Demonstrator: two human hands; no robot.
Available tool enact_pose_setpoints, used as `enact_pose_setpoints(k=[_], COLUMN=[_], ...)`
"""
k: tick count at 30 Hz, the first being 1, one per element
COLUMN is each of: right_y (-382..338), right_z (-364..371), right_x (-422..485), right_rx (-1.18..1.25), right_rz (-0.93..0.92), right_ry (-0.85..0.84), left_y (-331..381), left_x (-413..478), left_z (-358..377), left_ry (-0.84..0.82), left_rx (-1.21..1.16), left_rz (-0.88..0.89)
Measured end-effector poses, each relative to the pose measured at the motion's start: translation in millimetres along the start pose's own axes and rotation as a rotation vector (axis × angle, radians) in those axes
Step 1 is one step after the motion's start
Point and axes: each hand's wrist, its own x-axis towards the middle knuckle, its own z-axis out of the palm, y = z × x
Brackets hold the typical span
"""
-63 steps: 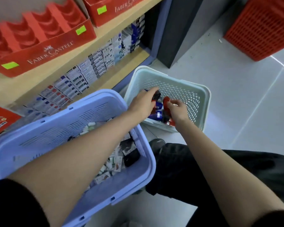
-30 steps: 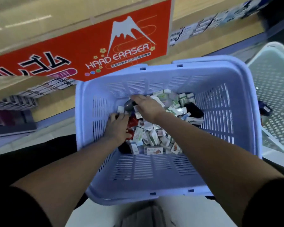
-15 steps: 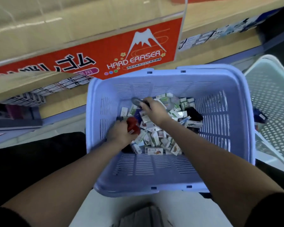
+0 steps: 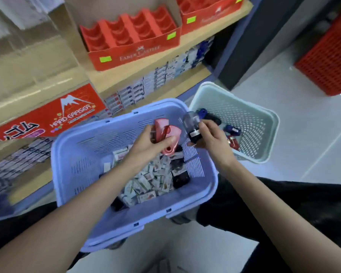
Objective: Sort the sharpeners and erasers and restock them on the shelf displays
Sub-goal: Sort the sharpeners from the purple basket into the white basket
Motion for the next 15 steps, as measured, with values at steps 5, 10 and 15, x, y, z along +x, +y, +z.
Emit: enact_pose_setpoints(k=[5, 10, 15], right_y=[23, 67, 110], right_z=[-78, -117, -117], right_x=[33, 68, 85], right_rx=[-0.057, -0.397, -0.341], right_rz=[0.175, 0.356, 0.515], right_ry=[0.263, 0.25, 0.261], left_y=[54, 62, 50], left_x=[65, 126, 144], left_z=[53, 108, 135], left_ry=[-0.048, -0.202, -0.289], left_rx=[0.28, 1.101, 1.328], left_rz=[0.16, 0.3, 0.176])
